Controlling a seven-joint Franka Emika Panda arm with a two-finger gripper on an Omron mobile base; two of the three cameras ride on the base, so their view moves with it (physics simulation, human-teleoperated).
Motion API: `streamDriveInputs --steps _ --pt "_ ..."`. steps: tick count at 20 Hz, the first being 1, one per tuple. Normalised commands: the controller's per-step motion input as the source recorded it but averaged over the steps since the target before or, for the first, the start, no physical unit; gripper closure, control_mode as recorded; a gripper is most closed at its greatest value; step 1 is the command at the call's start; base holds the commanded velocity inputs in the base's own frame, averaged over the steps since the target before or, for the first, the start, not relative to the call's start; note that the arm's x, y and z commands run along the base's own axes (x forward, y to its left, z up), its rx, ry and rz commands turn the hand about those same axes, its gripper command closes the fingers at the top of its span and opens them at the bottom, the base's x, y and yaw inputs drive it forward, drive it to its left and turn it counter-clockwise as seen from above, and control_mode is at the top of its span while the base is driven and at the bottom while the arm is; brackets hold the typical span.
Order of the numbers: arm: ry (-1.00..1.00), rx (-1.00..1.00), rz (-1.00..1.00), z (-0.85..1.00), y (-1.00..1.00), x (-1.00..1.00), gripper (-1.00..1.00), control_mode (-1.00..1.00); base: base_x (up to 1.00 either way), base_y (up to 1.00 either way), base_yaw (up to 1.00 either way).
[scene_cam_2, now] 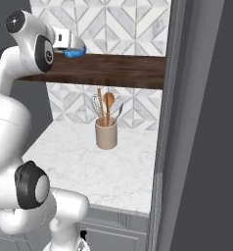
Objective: Gather all objects into one cabinet and sort the glasses and bowls to opposite sides.
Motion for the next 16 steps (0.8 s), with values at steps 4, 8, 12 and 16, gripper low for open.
streamDriveInputs --steps 4,8,12,16 --pt "-0.01 0.0 0.0 0.0 0.0 -0.04 1.0 -1.0 0.0 0.0 0.0" --pt "0.0 0.0 0.0 0.0 0.0 0.0 1.0 -1.0 0.0 0.0 0.0" --pt "-0.24 0.0 0.0 -0.11 0.0 0.0 1.0 -1.0 0.0 0.0 0.0" --pt "-0.05 0.0 0.0 -0.02 0.0 0.0 1.0 -1.0 0.0 0.0 0.0"
